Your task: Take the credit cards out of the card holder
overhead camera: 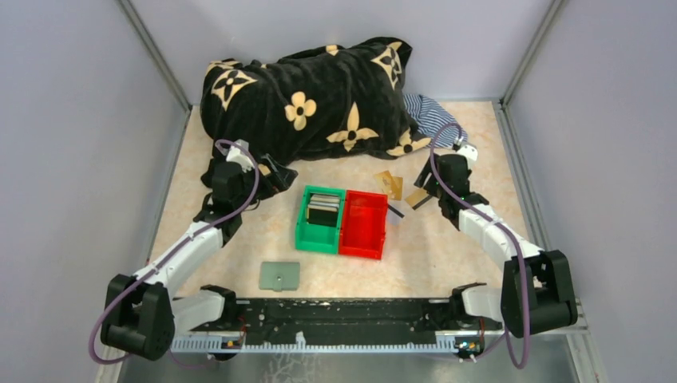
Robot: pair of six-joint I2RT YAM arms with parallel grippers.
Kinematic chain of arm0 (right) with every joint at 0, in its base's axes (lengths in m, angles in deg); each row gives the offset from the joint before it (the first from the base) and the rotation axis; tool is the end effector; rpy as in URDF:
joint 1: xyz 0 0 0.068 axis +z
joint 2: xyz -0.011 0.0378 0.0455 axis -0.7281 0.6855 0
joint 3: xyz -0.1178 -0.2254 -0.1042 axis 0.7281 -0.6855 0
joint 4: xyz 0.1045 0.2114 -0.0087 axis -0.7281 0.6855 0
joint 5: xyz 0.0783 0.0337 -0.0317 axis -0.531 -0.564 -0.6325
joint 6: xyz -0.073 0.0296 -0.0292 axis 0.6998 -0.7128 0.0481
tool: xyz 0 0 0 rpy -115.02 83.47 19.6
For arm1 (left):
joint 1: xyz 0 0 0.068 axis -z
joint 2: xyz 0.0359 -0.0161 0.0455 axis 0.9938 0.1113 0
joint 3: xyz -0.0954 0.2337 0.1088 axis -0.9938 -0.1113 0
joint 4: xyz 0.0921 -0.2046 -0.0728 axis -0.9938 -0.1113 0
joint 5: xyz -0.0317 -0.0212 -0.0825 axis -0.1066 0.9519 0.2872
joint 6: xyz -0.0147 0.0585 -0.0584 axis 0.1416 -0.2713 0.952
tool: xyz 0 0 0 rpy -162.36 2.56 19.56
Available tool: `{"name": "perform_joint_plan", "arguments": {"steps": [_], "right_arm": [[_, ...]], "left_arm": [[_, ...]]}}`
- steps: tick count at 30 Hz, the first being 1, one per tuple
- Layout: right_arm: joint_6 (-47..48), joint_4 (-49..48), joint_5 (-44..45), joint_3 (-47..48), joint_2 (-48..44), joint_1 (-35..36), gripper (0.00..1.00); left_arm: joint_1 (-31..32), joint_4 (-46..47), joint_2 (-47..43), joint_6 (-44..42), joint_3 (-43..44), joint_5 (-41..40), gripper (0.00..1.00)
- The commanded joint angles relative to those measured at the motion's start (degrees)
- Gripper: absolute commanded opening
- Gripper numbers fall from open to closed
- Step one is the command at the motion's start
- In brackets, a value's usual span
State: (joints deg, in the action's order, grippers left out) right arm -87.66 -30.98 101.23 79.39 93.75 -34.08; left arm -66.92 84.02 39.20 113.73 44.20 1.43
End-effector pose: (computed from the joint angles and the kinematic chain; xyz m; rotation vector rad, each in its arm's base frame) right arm 0.2661 0.0405 0.2188 0.4879 2.0928 0.1645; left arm 0.2458 -0.0841 0.2528 -0.2236 1.9336 -0.7445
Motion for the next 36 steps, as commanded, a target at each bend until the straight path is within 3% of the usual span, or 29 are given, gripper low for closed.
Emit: {"name": "perform_joint_plan", "arguments": {"steps": [1, 12, 18, 26, 36], "right_arm": [[2.6, -1.9, -3.4, 2.8, 0.4, 0.5, 0.71], [9.7, 1.2, -1.5, 4.7, 0.4, 9.3, 0.71], [12.4, 4.8, 4.5, 7.6, 1.1, 17.5, 0.71], [11.7, 4.5, 2.7, 7.7, 5.2, 20.9, 0.63], [10.4, 3.5, 2.4, 7.2, 8.4, 23.1, 0.63]], "left_arm": [[-0.1, 0.0, 1.6, 0.0, 1.5, -1.6, 0.99], [0.2, 1.2, 4.3, 0.0, 0.7, 0.2, 0.99], [4.5, 0.8, 7.8, 0.2, 0.0, -2.7, 0.98], [6.8, 1.0, 12.2, -3.0, 0.6, -4.9, 0.99], [6.9, 0.0, 15.6, -5.8, 1.9, -8.0, 0.99]]}}
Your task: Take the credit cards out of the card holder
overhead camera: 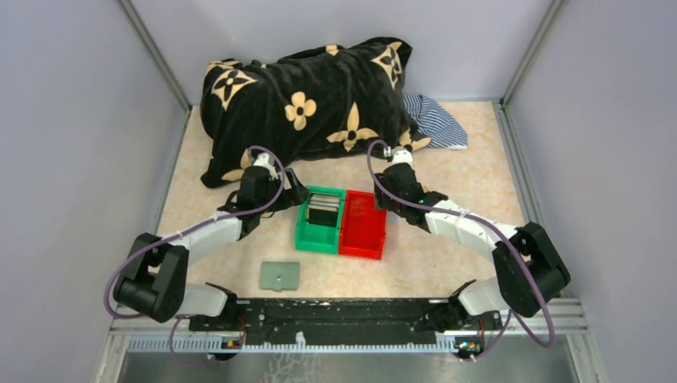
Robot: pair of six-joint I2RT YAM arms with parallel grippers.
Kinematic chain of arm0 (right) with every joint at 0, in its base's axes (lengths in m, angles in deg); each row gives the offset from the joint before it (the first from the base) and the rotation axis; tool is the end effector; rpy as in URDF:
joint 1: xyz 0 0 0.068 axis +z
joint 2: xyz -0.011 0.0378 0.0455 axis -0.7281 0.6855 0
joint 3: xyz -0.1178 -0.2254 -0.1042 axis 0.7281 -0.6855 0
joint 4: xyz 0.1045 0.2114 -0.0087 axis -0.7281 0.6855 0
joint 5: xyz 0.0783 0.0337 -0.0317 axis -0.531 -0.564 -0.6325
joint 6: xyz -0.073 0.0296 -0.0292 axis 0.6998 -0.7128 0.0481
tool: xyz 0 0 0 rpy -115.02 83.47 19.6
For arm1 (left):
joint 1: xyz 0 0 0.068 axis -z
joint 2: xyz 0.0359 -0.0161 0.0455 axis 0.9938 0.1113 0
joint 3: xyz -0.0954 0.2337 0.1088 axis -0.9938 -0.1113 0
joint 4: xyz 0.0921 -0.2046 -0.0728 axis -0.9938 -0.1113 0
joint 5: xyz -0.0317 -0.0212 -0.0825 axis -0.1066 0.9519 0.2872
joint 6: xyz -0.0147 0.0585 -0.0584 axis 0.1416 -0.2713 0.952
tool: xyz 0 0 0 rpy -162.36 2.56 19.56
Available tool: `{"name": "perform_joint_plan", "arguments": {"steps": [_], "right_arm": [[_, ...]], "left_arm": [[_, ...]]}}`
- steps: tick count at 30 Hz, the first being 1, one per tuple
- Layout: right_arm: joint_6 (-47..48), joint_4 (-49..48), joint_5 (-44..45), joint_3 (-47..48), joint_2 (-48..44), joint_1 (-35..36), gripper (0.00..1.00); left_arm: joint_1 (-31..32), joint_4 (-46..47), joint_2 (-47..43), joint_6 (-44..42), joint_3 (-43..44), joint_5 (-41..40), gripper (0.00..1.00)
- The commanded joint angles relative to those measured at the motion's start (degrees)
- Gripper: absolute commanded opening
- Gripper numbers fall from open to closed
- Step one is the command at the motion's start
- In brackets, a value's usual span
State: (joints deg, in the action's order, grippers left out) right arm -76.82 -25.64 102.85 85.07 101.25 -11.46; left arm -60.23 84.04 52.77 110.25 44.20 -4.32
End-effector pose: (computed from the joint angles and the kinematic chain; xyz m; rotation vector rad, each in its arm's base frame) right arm 0.2474 0.1496 0.2073 -0.1504 2.2583 0.1873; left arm 0.2617 -0.1159 0.1924 -0.1437 2.1718 -0.6046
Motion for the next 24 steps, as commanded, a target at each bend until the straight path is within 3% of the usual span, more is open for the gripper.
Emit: {"name": "perform_joint_plan", "arguments": {"steps": [1, 10, 24], "right_arm": [[-0.4, -1.7, 0.9, 1.6, 1.4, 0.5, 0.63], [-1.1, -2.1, 2.8, 1.8, 4.4, 0.5, 0.63], [2.9, 0.8, 8.2, 9.5, 10.8, -0.1, 0.63]], "left_arm": [[0.1, -0.7, 2.8, -2.9, 2.5, -2.9, 0.99], [0.2, -1.9, 6.2, -4.2, 4.2, -5.3, 0.99], [0.2, -2.8, 12.1, -5.1, 9.1, -8.4, 0.99]]}}
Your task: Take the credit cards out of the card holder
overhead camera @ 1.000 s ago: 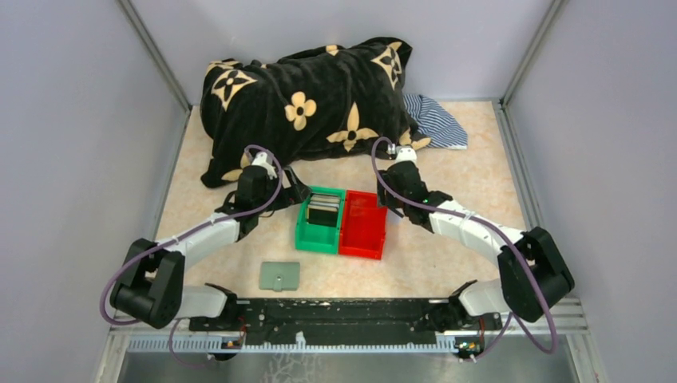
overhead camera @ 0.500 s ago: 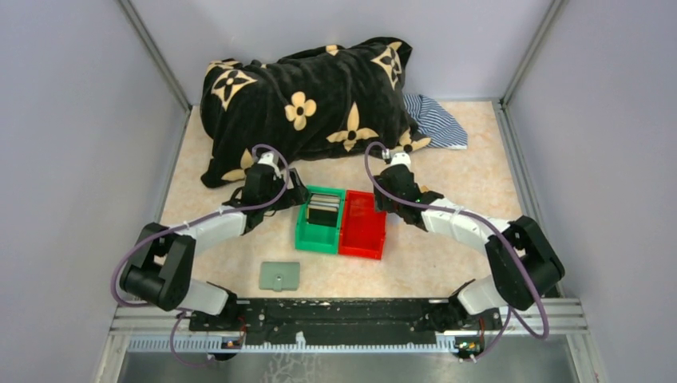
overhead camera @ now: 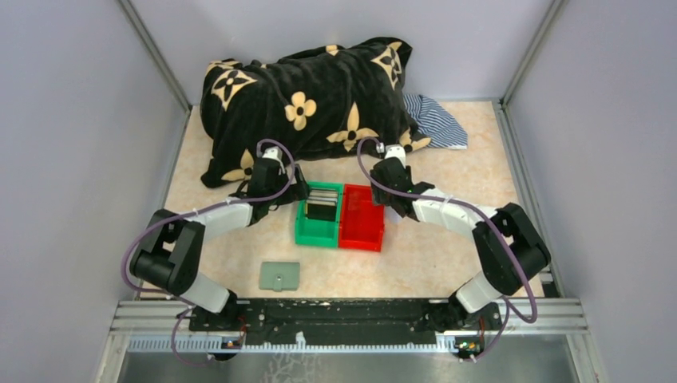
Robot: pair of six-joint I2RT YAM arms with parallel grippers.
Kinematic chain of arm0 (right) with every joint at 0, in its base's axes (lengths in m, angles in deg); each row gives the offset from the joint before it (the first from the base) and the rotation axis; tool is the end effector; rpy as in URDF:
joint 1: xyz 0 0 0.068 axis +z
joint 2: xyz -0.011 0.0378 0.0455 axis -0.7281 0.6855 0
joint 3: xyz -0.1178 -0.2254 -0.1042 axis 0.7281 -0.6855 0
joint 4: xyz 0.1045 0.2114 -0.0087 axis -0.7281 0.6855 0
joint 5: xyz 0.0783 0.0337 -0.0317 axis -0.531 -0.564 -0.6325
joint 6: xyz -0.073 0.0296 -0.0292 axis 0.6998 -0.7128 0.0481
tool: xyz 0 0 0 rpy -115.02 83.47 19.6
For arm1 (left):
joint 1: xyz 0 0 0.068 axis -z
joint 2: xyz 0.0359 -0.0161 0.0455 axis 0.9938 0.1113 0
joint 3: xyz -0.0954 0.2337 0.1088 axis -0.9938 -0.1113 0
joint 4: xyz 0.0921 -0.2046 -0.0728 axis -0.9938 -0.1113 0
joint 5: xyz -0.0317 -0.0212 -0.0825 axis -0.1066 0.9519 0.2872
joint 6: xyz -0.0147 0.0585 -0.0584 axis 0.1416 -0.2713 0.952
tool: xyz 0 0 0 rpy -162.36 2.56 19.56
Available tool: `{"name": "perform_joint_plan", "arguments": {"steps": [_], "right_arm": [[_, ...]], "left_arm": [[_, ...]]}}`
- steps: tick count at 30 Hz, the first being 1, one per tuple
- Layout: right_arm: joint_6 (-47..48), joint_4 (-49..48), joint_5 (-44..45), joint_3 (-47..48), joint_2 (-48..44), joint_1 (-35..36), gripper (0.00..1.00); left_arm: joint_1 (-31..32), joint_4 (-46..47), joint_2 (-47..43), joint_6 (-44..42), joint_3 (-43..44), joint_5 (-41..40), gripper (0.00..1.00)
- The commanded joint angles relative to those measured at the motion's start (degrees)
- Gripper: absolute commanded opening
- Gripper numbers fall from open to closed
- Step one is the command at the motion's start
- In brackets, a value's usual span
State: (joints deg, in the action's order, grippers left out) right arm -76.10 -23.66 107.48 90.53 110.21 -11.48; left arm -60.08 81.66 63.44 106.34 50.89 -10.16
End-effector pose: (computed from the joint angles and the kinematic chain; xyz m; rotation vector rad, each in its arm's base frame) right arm 0.2716 0.1596 0.1911 -0.1491 2.3144 0.0395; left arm 0.2937 -0.1225 0.1720 -0.1286 2.2543 -0.4170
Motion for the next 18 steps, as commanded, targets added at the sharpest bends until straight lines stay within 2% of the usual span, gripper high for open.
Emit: {"name": "perform_joint_plan", "arguments": {"steps": [1, 9, 18], "right_arm": [[2.5, -1.0, 3.6, 4.7, 2.4, -0.5, 0.63], [1.6, -1.5, -1.7, 8.5, 5.9, -5.0, 0.63], [2.4, -1.2, -1.0, 16.3, 12.4, -5.4, 0.63]], "left_arm": [[0.0, -0.4, 1.6, -1.3, 2.9, -3.0, 0.99], [-0.1, -0.8, 4.5, -2.2, 6.9, -5.8, 0.99], [-0.2, -1.4, 9.4, -1.9, 13.1, -7.0, 0.99]]}}
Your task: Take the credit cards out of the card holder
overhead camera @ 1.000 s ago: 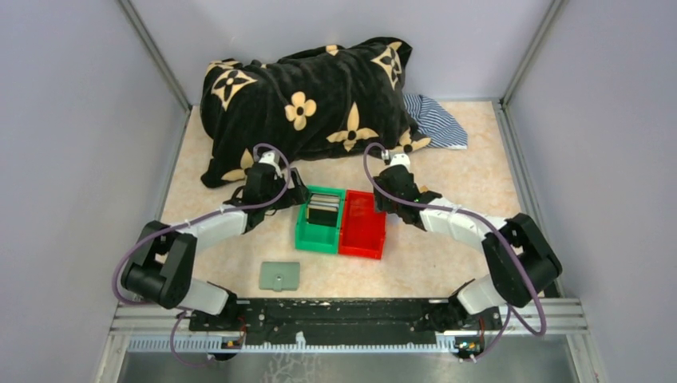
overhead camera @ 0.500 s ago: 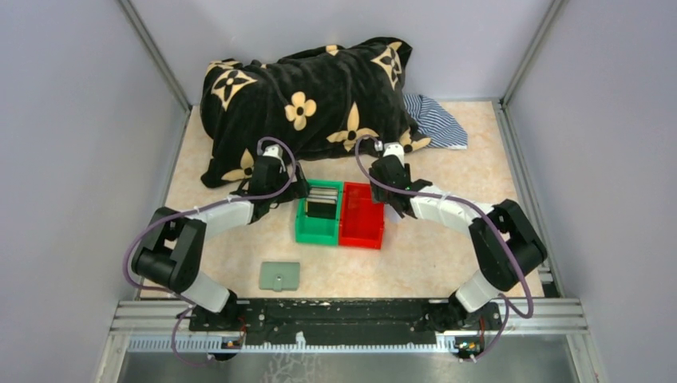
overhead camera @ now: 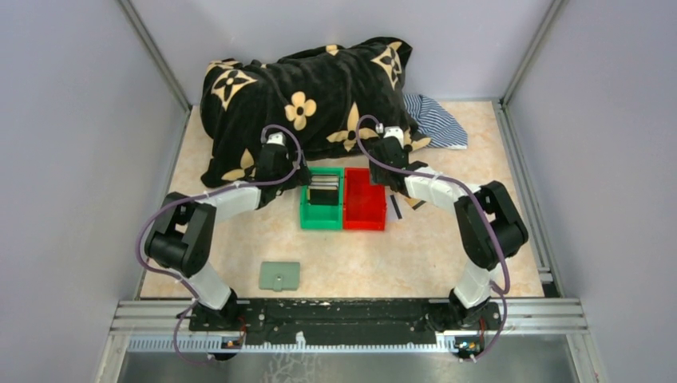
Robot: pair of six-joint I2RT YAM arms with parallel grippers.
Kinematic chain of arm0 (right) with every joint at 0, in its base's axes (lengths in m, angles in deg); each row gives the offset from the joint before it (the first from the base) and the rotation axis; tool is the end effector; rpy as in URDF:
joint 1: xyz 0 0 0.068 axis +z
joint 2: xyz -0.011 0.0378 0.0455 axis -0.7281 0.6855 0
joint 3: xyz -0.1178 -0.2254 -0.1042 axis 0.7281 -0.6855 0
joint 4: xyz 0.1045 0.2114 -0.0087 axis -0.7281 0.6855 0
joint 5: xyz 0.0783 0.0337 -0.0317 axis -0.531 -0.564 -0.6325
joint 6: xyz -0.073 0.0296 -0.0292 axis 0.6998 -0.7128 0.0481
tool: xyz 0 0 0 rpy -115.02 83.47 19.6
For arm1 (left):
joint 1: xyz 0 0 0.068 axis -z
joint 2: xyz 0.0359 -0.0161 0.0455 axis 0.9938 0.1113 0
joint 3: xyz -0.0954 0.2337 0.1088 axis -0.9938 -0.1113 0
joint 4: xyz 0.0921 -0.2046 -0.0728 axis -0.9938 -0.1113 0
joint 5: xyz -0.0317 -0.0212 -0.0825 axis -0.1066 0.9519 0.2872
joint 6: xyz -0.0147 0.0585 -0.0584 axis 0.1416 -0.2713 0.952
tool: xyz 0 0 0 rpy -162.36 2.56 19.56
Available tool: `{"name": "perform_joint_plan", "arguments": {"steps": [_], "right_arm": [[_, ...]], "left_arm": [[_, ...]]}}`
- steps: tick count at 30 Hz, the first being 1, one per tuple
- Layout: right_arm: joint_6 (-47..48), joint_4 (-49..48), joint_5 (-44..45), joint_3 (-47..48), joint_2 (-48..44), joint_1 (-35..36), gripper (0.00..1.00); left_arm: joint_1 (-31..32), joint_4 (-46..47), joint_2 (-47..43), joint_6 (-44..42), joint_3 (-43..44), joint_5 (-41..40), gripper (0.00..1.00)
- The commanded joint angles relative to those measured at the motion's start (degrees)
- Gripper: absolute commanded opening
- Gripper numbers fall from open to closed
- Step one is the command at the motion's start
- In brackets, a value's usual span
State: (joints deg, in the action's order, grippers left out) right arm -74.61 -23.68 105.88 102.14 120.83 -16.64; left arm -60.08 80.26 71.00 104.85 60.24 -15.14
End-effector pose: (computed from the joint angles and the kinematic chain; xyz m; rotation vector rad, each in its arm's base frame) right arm 0.3297 0.1628 0.1939 -0.0838 2.3114 0.0209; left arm 0.3317 -0.1322 0.1785 -0.1464 2.2243 -0.3142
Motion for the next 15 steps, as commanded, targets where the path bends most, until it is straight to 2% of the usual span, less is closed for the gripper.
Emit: {"name": "perform_joint_plan", "arguments": {"steps": [1, 5, 15], "right_arm": [[1.1, -1.2, 0.7, 5.1, 2.0, -0.3, 0.63], [1.6, -1.2, 1.0, 5.6, 1.5, -0.3, 0.63], [2.5, -0.8, -2.3, 1.5, -8.0, -0.3, 0.74]], "left_arm": [[-0.2, -0.2, 2.1, -0.4, 4.5, -1.9, 0.99], [-0.2, -0.3, 1.8, -0.4, 5.9, -1.2, 0.99], [-0.2, -2.5, -5.2, 0.5, 2.7, 0.2, 0.99]]}}
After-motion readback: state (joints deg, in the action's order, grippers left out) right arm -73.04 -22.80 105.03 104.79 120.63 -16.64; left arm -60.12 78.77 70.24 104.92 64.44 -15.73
